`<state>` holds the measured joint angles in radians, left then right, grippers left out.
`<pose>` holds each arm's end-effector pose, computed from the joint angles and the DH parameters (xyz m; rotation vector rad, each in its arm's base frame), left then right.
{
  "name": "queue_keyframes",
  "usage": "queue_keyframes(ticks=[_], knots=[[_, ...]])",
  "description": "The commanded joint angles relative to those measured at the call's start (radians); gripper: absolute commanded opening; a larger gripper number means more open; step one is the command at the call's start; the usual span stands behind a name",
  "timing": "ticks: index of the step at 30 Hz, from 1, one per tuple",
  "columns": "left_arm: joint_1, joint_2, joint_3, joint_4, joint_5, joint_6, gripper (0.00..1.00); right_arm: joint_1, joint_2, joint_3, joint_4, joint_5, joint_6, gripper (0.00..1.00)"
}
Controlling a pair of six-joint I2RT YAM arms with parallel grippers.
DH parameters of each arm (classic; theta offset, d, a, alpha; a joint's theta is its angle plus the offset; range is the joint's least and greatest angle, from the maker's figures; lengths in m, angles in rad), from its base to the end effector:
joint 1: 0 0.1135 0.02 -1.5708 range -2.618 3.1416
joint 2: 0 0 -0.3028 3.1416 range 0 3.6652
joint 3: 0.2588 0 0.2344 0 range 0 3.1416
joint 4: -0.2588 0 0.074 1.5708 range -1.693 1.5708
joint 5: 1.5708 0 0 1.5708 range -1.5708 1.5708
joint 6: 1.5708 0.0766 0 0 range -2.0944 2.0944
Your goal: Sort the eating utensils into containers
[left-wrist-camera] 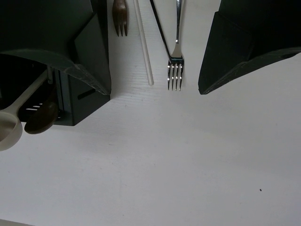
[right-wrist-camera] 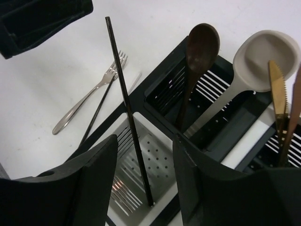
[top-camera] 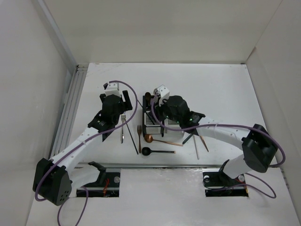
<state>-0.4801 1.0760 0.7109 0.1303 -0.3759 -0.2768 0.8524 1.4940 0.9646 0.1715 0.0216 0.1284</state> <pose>0.2352 -0.0908 0.3213 -0.0848 1.7915 -0.2036 0.2406 0.2727 0.3000 -0.6877 1.8579 0.6283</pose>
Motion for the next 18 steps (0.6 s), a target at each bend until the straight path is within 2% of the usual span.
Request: queue_keyframes(ticks=[1,6,10,11,12,14,15,18], knots=[[0.006,-0.04,-0.011,0.02,-0.021,0.013,0.72,0.008,-0.08,-0.004,-0.003,0.015,-0.016,0.56],[0.006,-0.041,-0.011,0.011,-0.021,0.013,0.72,0.008,-0.24,0.046,-0.148,0.136,-0.006,0.59],[0.006,-0.05,-0.03,0.011,-0.04,0.013,0.72,0.008,-0.365,0.091,-0.522,0.274,0.106,0.6],[0.006,-0.05,-0.03,0.011,-0.04,0.013,0.73,0.008,-0.376,0.1,-0.699,0.294,0.181,0.59],[0.006,-0.05,-0.03,0.023,-0.04,0.013,0.73,0.008,-0.386,0.1,-0.781,0.305,0.222,0.56],[0.006,-0.05,-0.042,0.032,-0.04,0.013,0.73,0.008,-0.387,0.066,-0.957,0.305,0.316,0.46],[0.006,-0.05,-0.051,0.032,-0.04,0.013,0.73,-0.004,-0.417,0.047,-0.987,0.275,0.411,0.45],[0.006,-0.05,-0.051,0.032,-0.04,0.004,0.73,-0.088,-0.518,-0.068,-0.988,0.085,0.477,0.45]])
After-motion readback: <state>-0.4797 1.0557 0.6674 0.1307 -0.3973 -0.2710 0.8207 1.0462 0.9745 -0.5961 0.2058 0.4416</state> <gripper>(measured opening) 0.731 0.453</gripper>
